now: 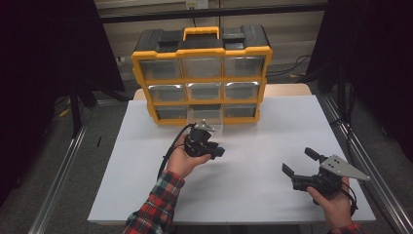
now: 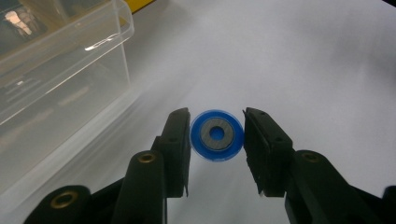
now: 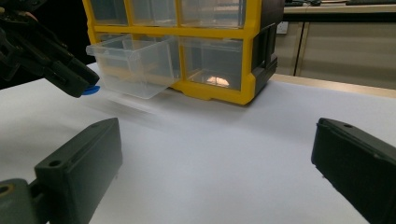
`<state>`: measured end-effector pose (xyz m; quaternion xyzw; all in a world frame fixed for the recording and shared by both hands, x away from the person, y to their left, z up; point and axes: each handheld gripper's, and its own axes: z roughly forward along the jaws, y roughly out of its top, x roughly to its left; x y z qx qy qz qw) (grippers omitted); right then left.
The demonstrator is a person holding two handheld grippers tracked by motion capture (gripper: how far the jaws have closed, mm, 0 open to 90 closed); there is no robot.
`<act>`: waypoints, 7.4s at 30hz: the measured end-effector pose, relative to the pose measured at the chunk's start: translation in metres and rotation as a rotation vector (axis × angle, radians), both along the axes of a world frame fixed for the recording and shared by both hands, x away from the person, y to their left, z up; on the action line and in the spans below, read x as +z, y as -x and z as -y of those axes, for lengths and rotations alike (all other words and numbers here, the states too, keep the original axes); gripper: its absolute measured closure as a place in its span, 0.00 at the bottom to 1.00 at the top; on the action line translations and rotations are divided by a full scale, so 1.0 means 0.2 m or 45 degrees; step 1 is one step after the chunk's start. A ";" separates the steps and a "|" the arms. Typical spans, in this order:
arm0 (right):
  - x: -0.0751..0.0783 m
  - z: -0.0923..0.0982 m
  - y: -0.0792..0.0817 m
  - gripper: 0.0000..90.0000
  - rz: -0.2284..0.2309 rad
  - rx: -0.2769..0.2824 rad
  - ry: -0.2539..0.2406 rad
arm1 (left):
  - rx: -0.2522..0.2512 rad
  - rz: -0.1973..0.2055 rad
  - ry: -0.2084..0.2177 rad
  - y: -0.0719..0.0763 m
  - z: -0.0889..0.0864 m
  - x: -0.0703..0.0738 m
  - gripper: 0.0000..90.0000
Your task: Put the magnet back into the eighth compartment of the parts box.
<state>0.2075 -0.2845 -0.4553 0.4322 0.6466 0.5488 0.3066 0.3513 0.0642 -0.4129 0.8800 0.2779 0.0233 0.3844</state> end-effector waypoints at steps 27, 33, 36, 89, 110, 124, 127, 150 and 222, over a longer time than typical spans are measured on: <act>0.00 0.00 0.00 0.01 -0.003 -0.002 -0.002 | 0.000 -0.026 -0.020 -0.04 -0.02 0.09 0.69; 0.00 0.00 0.00 0.01 -0.003 -0.001 -0.003 | -0.030 -0.031 -0.025 -0.07 -0.02 0.12 0.69; 0.00 0.00 0.00 0.01 -0.002 0.001 0.000 | -0.029 -0.023 -0.029 -0.07 -0.03 0.13 0.69; 0.00 0.00 0.00 0.01 -0.003 0.009 0.003 | 0.011 -0.005 -0.067 -0.24 -0.08 0.32 0.69; 0.00 0.00 0.00 0.01 -0.006 0.014 0.004 | 0.070 0.001 -0.092 -0.33 -0.08 0.35 0.69; 0.00 0.00 0.00 0.01 -0.007 0.014 0.006 | 0.148 0.004 -0.080 -0.37 -0.08 0.33 0.69; 0.00 0.00 0.00 0.01 -0.007 0.015 0.004 | 0.149 0.016 -0.077 -0.37 -0.08 0.33 0.69; 0.00 0.00 0.00 0.01 -0.005 0.019 0.005 | 0.198 0.027 -0.114 -0.42 -0.07 0.30 0.69; 0.00 0.01 0.01 0.01 -0.003 0.017 -0.001 | 0.193 0.019 -0.055 -0.32 -0.15 0.24 0.83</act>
